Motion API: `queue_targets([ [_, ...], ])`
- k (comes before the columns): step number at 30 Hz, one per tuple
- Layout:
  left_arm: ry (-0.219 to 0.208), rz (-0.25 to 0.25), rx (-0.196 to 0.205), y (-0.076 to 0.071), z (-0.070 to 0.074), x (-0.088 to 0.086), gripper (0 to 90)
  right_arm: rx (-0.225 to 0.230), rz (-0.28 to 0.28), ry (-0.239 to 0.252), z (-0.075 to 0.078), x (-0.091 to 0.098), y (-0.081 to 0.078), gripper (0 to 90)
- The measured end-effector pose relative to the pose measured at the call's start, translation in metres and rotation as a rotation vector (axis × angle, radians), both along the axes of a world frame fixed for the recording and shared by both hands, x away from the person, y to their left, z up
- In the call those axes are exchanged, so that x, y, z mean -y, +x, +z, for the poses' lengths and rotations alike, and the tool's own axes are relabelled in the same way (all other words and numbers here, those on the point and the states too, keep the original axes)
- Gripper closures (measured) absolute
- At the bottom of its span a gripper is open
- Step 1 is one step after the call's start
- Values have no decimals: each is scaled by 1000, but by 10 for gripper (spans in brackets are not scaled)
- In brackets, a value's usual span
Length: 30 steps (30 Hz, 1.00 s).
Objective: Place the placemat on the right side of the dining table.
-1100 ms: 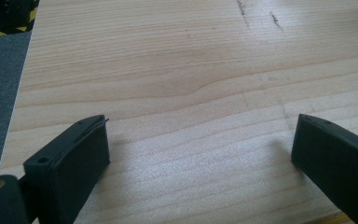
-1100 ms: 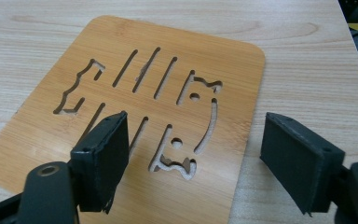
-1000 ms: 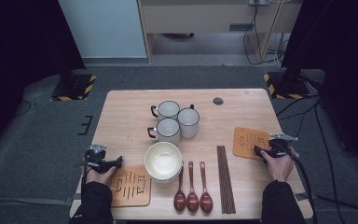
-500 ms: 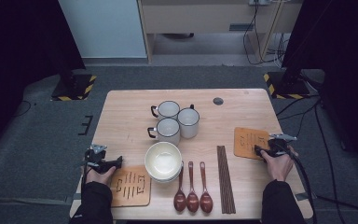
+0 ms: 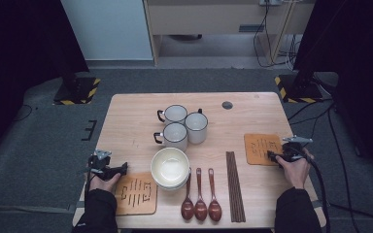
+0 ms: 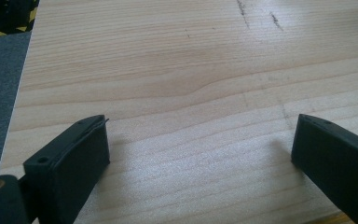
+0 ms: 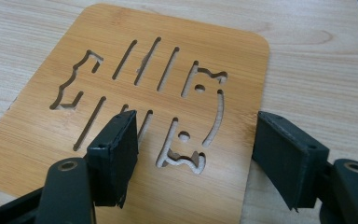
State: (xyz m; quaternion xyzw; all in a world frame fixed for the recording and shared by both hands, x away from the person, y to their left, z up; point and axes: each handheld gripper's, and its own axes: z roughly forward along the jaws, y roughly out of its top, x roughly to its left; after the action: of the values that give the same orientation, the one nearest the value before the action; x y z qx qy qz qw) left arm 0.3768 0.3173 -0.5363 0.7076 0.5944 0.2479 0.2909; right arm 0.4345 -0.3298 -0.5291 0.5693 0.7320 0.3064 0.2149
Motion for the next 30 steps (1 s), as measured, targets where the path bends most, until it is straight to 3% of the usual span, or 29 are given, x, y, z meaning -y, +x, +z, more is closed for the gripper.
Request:
queue_targets([
  [18,0,0,0,0,0,0,31,6,25,-5,0,2,1,277],
  [30,2,14,-12,1,0,0,0,72,23,22,16,-2,-3,293],
])
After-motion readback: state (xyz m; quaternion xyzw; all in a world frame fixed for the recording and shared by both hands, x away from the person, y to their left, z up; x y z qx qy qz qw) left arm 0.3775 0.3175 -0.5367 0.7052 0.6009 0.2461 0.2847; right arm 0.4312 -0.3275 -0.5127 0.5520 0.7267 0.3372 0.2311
